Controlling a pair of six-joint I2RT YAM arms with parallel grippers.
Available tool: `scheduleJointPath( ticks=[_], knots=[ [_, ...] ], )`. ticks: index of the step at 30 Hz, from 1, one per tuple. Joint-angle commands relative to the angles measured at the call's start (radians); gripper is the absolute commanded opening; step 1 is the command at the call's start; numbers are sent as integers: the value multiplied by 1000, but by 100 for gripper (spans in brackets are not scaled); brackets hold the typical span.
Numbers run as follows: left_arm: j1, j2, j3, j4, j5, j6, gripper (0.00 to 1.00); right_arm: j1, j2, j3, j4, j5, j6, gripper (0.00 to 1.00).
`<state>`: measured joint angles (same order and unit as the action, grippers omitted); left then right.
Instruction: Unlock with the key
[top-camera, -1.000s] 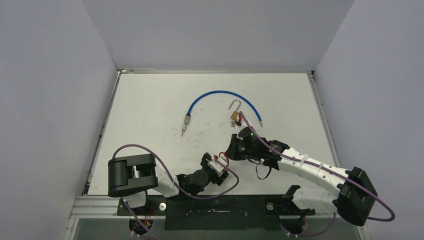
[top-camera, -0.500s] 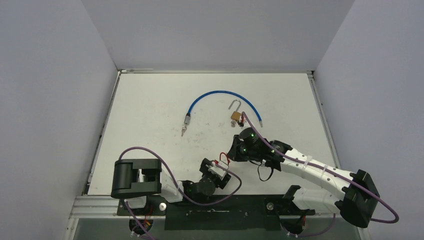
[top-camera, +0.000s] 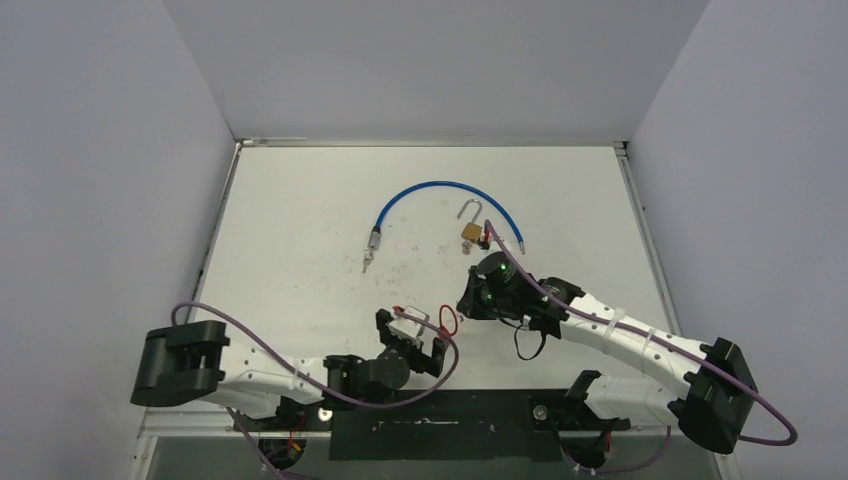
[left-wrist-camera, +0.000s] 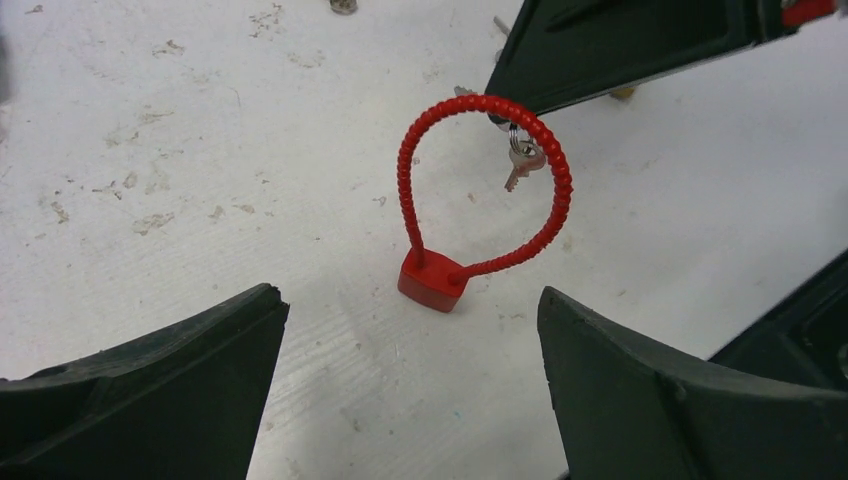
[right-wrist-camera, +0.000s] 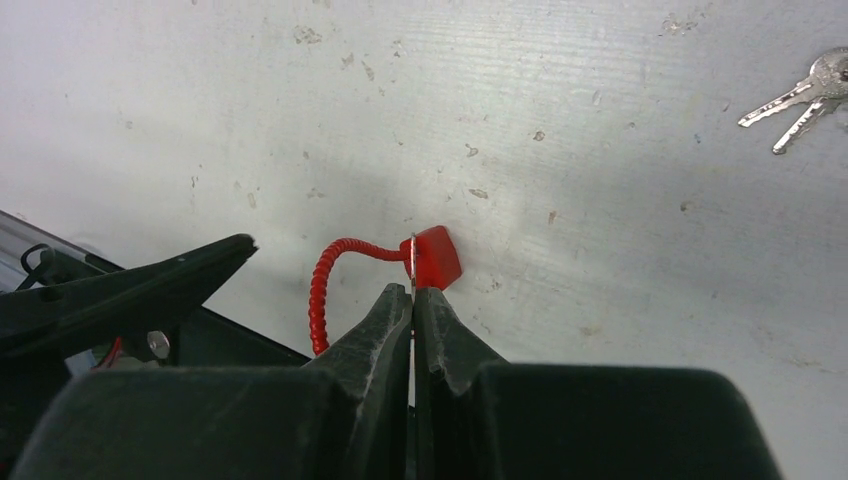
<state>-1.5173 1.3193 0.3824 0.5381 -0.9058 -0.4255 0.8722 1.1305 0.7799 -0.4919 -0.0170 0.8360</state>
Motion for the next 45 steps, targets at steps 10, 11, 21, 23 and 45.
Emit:
scheduleJointPath(
  ticks=[10,11,21,23,45],
  knots=[
    [85,-703,-99,-450,155,-302,97,-24,23,56,-26,56,8,0],
    [94,-706,-72,-472,165,-284,97,-26,23,55,-30,58,10,0],
    [235,-389,243,-625,291,-310,83,-194,10,57,-114,63,-38,0],
    [233,-303,361,-729,245,-428,82,-252,-2,59,-139,71,-66,0],
    [260,308,920,-1337,318,-918,65,-644,-95,-85,-89,-92,-231,0]
  ],
)
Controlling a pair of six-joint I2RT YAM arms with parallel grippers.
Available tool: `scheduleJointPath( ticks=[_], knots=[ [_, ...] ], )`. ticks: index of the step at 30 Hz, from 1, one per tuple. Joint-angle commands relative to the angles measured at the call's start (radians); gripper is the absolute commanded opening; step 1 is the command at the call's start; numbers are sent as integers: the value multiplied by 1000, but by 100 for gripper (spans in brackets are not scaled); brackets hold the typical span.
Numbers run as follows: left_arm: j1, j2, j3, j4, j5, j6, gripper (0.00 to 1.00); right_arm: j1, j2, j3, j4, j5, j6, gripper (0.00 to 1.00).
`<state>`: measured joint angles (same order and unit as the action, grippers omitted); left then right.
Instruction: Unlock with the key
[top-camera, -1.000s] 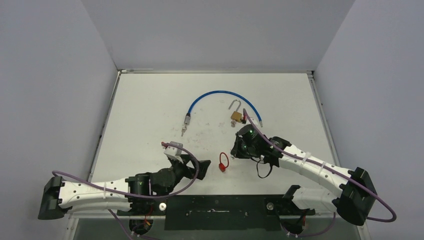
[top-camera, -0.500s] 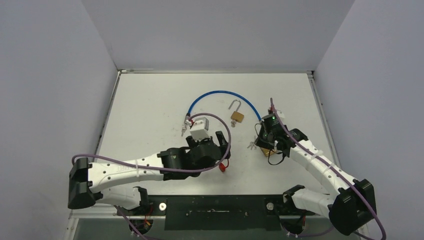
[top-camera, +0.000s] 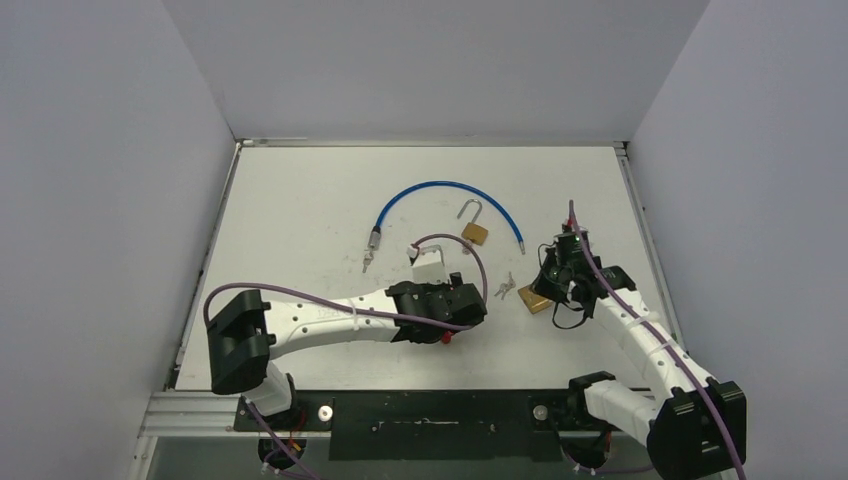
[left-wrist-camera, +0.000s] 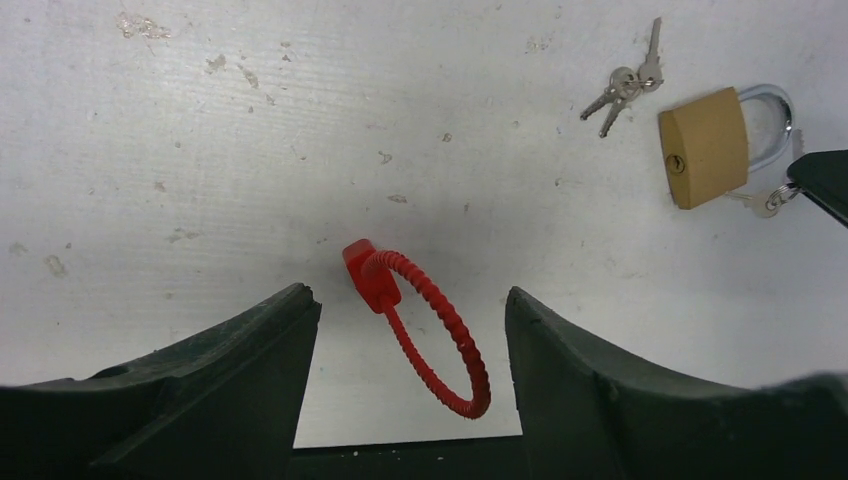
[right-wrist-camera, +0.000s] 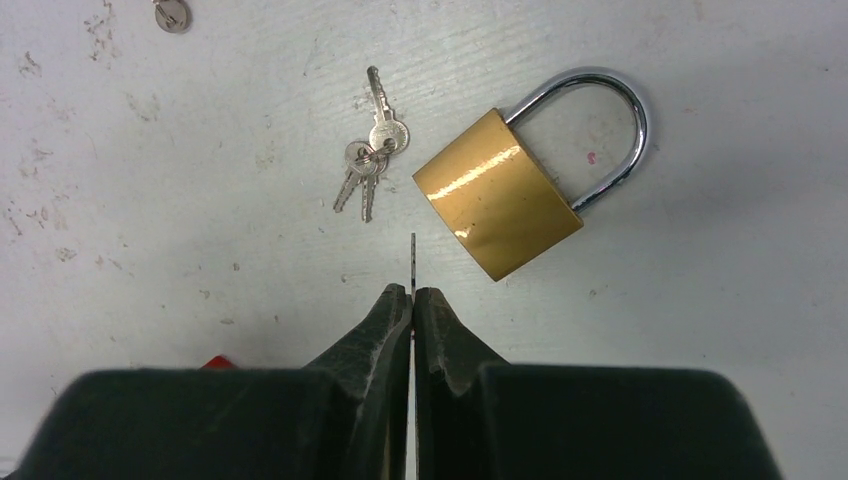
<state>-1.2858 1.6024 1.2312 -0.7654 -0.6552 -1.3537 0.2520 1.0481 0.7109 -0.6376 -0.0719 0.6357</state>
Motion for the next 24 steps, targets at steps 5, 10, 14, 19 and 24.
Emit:
scheduleJointPath(
  ticks=[5,10,14,19,24],
  knots=[
    [57,46,77,-38,109,36,36,-55,-1,-33,76,-65,-47,0],
    [75,13,83,32,131,256,6,-72,13,-36,84,-91,-54,0],
    [96,-24,57,167,248,554,0,-72,19,-32,85,-100,-56,0],
    [92,-23,56,221,284,844,0,-73,31,-24,85,-104,-59,0],
    [91,24,62,219,227,965,0,-73,31,-24,88,-105,-53,0]
  ],
)
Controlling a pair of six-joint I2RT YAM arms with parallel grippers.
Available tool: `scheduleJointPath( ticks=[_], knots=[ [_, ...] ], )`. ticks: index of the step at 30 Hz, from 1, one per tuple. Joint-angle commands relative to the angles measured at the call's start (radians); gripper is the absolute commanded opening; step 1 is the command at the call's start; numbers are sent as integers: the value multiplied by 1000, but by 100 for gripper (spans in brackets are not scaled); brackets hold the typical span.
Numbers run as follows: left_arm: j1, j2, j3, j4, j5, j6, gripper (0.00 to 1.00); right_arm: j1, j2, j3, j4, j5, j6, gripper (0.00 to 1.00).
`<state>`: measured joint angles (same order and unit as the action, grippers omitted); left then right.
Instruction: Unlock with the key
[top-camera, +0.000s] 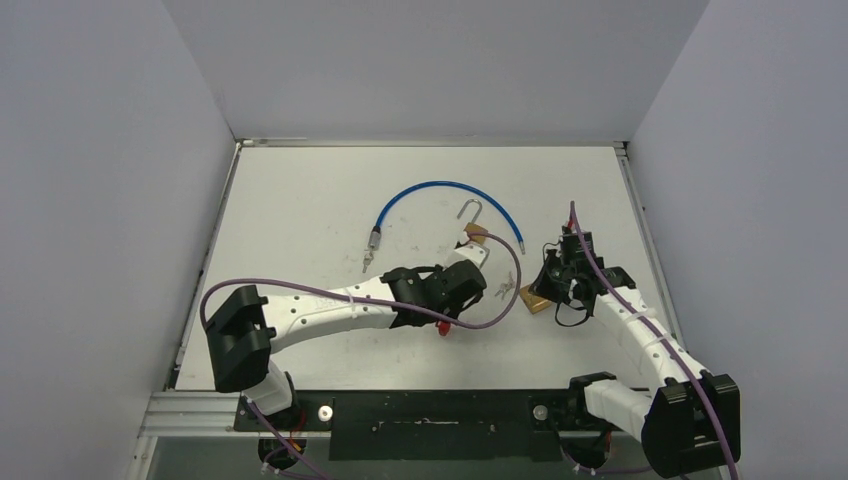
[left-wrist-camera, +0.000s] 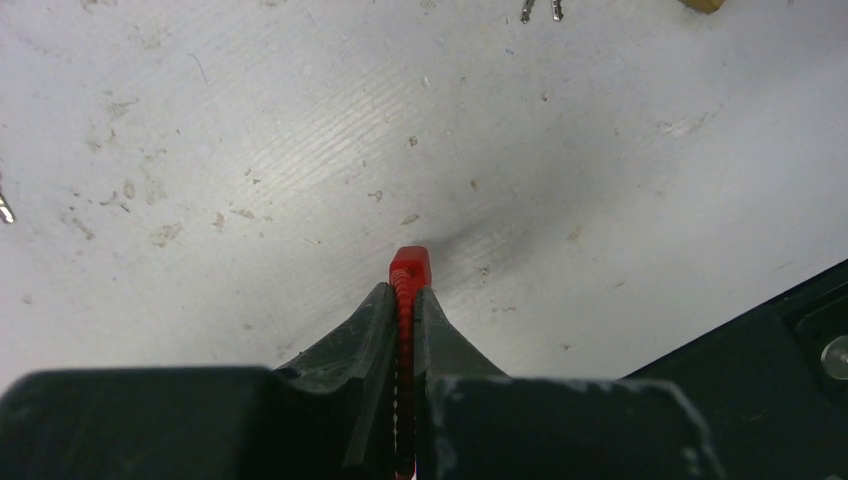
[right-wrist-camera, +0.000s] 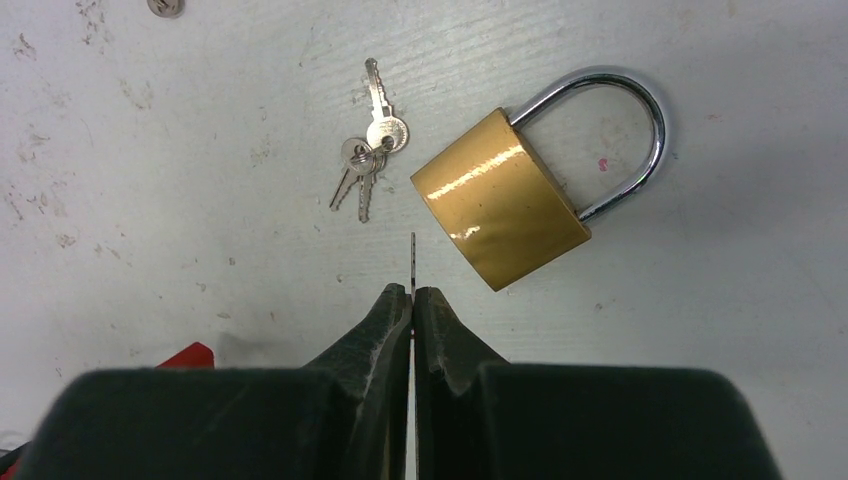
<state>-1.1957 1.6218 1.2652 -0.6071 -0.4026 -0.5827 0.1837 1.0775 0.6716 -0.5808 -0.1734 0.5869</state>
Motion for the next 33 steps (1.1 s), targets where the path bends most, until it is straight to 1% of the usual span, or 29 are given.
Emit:
scheduleJointPath(
  ticks=[1,5,7,8,9,11,13,14,15,16,19,20,25,29,33],
  knots=[
    [0,12,20,75,-28,210,0,-5,1,16,33,-4,-3,0],
    [-1,14,-19,142,-26,254,1,-7,1,18,27,-5,-1,0],
    [-1,7,-48,186,-24,268,19,-6,-2,21,24,-3,-1,0],
    [-1,3,-65,208,-23,272,25,-6,-3,22,22,-3,1,0],
    [-1,0,-82,237,-19,281,27,-6,-3,22,22,-3,3,0],
    [-1,1,-110,270,-13,296,28,-6,-6,24,19,-3,4,0],
    [-1,13,-114,274,-13,299,32,-6,-7,27,14,-3,4,0],
    [-2,15,-110,276,-14,300,36,-6,-7,28,10,-2,3,0],
    [-1,16,-108,278,-14,300,42,-6,-8,29,7,-2,2,0],
    [-1,12,-112,284,-15,297,46,-6,-10,29,5,0,2,0],
    [-1,-11,-147,323,-17,291,61,-7,-16,28,0,3,4,0],
    [-1,-21,-166,340,-16,288,63,-7,-18,27,-2,2,4,0],
    [-1,-80,-282,480,1,262,67,-6,-23,26,-14,2,4,0],
    [-2,-145,-425,658,-6,263,67,-6,-22,40,-30,2,0,0],
    [-2,-208,-548,815,5,298,68,-7,-23,55,-49,2,-5,0]
  ],
)
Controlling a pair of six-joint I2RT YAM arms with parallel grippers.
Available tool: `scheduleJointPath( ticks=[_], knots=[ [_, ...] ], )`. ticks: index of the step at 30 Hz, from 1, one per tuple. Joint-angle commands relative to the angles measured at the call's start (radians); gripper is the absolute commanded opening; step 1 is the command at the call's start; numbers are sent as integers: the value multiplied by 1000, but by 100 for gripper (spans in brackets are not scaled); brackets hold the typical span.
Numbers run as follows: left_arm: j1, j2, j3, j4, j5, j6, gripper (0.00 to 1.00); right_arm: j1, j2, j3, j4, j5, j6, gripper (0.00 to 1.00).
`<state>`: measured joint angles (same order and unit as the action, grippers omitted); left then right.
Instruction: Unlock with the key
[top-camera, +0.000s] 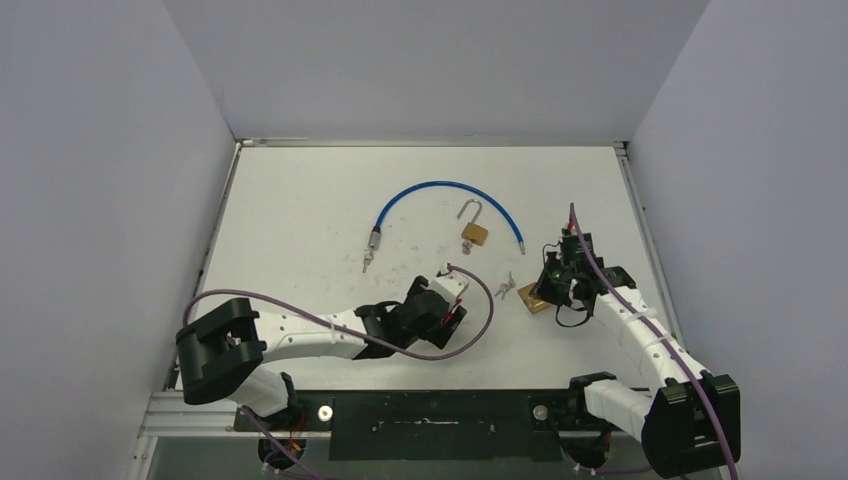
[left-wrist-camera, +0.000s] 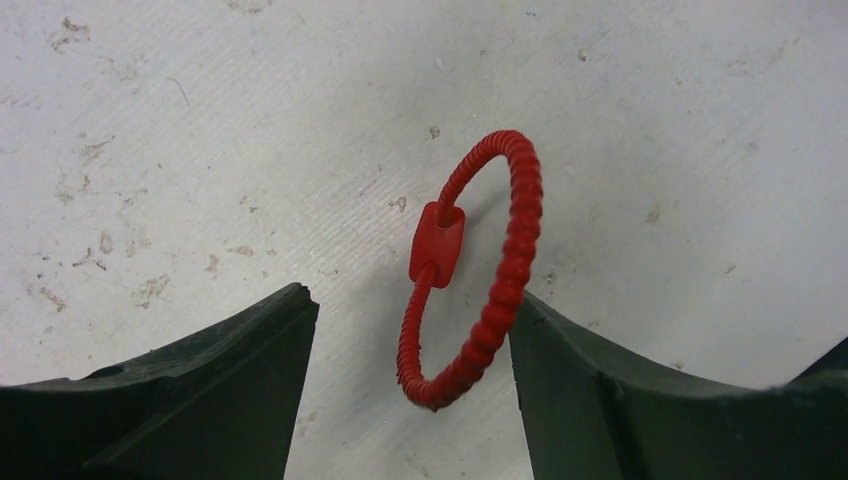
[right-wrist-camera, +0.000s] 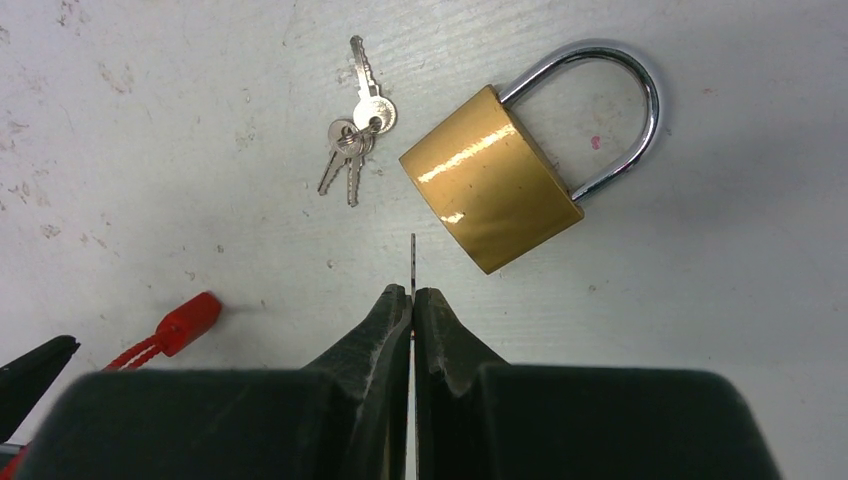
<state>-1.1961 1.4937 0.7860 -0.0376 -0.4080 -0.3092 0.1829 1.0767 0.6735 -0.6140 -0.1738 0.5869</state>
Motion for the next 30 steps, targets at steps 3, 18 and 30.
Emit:
scheduleJointPath(
  ticks=[3,18,30],
  knots=[
    [-8,-127,-181,439,87,113,65,-6,-27,58,-26,3,-5,0],
    [-46,-32,-413,937,36,304,62,-5,-42,67,-44,-4,6,0],
    [-45,146,-415,1109,-20,323,58,-4,-55,78,-62,3,15,0]
  ],
)
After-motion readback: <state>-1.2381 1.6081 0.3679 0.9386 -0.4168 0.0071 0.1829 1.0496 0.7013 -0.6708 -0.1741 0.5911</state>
